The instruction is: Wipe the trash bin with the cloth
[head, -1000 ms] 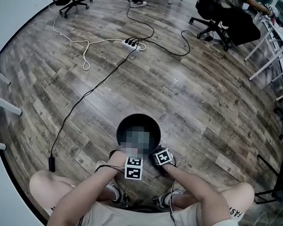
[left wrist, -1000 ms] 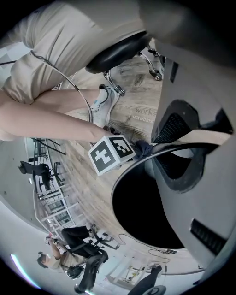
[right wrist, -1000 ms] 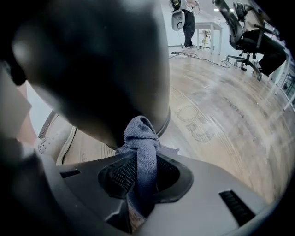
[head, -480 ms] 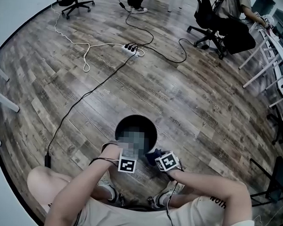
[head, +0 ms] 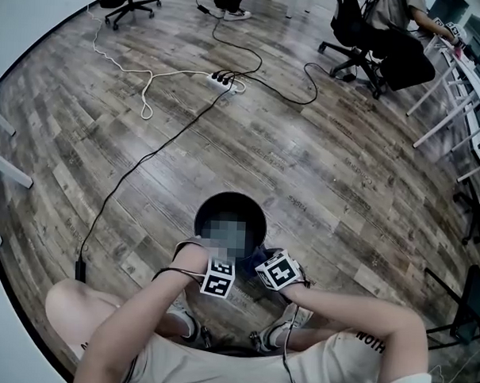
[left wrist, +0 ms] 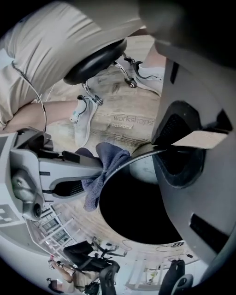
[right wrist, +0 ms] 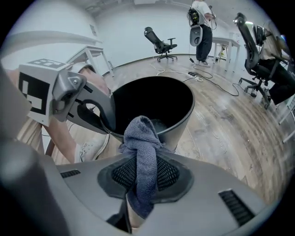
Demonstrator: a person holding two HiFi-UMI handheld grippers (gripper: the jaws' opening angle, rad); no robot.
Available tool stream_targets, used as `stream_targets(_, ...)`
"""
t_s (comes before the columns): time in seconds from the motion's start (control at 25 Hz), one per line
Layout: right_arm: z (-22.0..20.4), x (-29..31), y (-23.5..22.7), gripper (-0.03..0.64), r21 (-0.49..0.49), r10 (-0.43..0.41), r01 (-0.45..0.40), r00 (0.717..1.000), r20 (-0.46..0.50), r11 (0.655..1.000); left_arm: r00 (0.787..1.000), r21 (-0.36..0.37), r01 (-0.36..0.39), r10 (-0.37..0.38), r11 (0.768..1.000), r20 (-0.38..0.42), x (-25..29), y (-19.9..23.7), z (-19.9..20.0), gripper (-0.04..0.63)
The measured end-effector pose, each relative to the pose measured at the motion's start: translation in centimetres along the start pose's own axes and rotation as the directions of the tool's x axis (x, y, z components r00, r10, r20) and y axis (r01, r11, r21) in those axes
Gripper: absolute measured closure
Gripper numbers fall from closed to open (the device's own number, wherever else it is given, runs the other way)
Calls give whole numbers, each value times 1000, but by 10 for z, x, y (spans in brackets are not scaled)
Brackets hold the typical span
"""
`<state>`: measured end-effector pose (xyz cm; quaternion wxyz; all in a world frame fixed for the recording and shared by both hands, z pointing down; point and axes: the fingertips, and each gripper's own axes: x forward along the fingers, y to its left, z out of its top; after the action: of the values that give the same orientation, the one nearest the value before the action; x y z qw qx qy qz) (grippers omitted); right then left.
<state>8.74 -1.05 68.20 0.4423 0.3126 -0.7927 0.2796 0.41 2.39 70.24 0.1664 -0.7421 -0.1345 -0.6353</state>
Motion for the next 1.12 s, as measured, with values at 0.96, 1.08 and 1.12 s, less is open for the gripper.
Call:
stream_targets(0.96, -75, 160, -29, 534, 104, 3, -7, 999, 36, 995, 998, -220, -63, 65, 973, 4, 5, 18, 28, 563)
stream_targets(1.08, -83, 164, -30, 535, 175, -12, 9, 1000, 13, 984, 996, -234, -81, 85, 969, 4, 4, 20, 31, 560)
stream_targets(1.12, -84, 161, -28, 535, 200, -8, 8, 1000, 1, 980, 996, -241, -77, 83, 968, 18, 3, 20, 32, 560)
